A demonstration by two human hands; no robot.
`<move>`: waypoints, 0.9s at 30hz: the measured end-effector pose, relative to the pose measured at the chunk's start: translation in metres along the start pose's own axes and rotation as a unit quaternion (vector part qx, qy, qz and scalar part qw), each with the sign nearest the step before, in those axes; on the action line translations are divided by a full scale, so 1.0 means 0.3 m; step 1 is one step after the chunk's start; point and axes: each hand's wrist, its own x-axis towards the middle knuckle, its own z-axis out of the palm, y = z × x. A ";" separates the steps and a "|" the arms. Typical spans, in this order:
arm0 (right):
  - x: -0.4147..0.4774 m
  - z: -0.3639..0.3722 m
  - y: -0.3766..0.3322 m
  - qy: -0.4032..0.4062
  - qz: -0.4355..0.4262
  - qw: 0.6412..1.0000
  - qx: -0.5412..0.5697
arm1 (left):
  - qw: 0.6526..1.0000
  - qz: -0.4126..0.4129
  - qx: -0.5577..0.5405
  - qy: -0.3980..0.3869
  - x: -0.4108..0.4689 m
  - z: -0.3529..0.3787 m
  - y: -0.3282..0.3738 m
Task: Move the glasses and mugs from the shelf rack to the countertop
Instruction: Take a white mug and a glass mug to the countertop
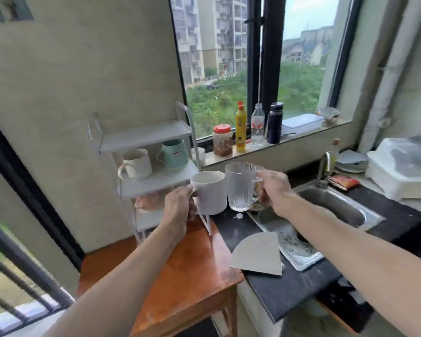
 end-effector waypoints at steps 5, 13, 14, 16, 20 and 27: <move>-0.080 -0.426 0.123 0.077 0.032 0.996 0.008 | 0.993 -0.036 0.034 -0.104 -0.145 0.313 -0.169; -0.285 -1.224 0.224 0.220 0.078 0.972 0.019 | 0.963 -0.076 0.074 -0.249 -0.494 0.976 -0.363; -0.314 -1.327 0.241 0.235 0.083 0.968 0.021 | 0.957 -0.087 0.075 -0.266 -0.547 1.060 -0.391; -0.371 -1.521 0.272 0.267 0.092 0.959 0.029 | 0.945 -0.105 0.079 -0.298 -0.661 1.220 -0.442; -0.492 -1.852 0.303 0.335 0.104 0.936 0.027 | 0.917 -0.140 0.103 -0.360 -0.880 1.498 -0.506; -0.628 -2.310 0.320 0.434 0.104 0.894 0.039 | 0.867 -0.107 0.152 -0.463 -1.107 1.989 -0.572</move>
